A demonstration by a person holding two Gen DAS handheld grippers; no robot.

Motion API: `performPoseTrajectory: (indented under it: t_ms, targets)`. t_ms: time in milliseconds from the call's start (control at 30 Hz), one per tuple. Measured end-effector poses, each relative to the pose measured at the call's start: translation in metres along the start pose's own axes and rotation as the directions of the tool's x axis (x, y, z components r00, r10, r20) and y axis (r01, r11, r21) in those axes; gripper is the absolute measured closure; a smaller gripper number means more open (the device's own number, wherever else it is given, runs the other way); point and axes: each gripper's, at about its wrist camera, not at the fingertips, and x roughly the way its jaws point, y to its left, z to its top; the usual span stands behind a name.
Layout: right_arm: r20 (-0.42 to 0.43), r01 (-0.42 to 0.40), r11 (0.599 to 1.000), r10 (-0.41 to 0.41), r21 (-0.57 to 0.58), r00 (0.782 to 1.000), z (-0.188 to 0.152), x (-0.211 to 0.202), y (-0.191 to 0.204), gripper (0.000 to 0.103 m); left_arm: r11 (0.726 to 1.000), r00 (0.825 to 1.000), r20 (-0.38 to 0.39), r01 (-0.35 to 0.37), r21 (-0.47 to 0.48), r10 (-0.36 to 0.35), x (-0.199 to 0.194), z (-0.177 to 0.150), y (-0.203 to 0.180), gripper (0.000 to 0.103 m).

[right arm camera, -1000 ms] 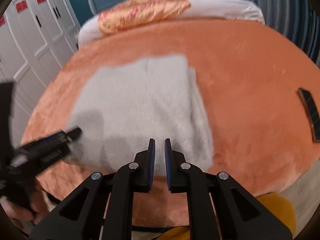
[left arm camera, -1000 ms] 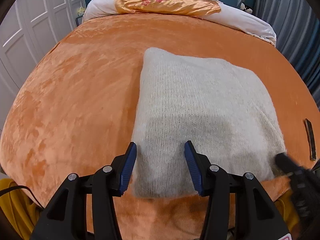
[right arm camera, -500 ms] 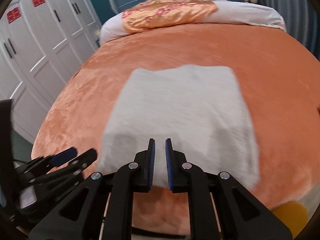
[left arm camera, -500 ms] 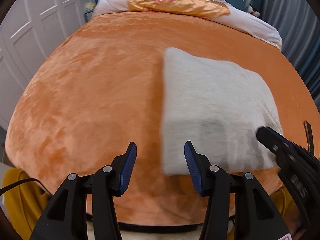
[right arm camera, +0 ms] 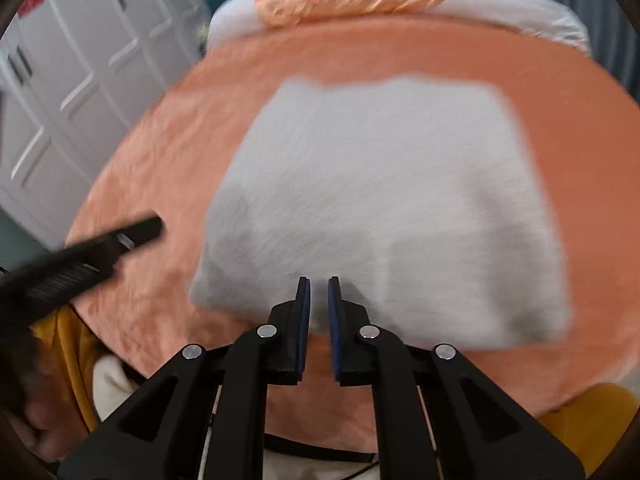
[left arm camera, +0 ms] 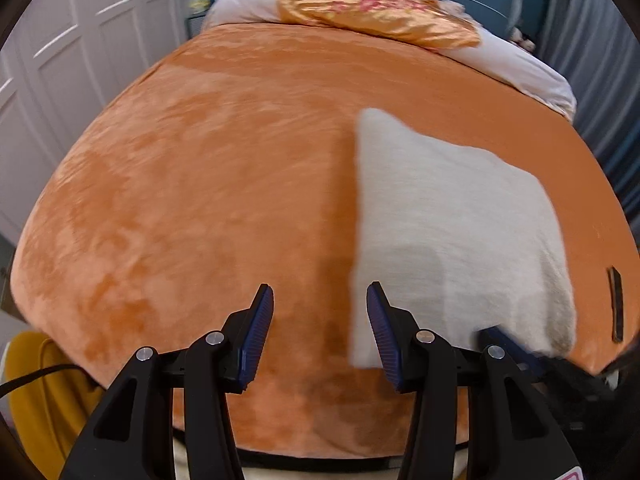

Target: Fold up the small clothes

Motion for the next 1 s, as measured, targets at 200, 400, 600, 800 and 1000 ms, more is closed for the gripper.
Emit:
performPoseTrajectory:
  t_ms: [200,400,600,800,1000]
  targets:
    - [-0.005,0.161,0.985,-0.161,0.062,0.987,0.002,-0.012,-0.052,0.093,0.996,0.999,-0.017,0.029,0.079,-0.027,0.017,0.0,-0.045,0.056]
    - [-0.098,0.165,0.982,-0.156,0.093,0.983,-0.011,0.02,-0.068,0.1,0.992,0.999,-0.033,-0.028,0.126,0.033,0.038,-0.009,-0.065,0.056]
    - [-0.08,0.15,0.982,-0.141,0.116,0.987,-0.012,0.015,-0.073,0.1,0.988,0.998,-0.026,-0.057,0.147,0.061,0.039,-0.011,-0.069,0.056]
    - [-0.006,0.144,0.977,-0.145,0.155,0.989,-0.017,-0.014,-0.089,0.099,0.985,0.997,-0.022,-0.071,0.158,0.076,0.038,-0.012,-0.072,0.055]
    - [-0.089,0.183,0.977,-0.174,0.112,0.981,-0.019,0.007,-0.082,0.099,0.981,0.995,-0.021,-0.093,0.172,0.098,0.038,-0.014,-0.076,0.055]
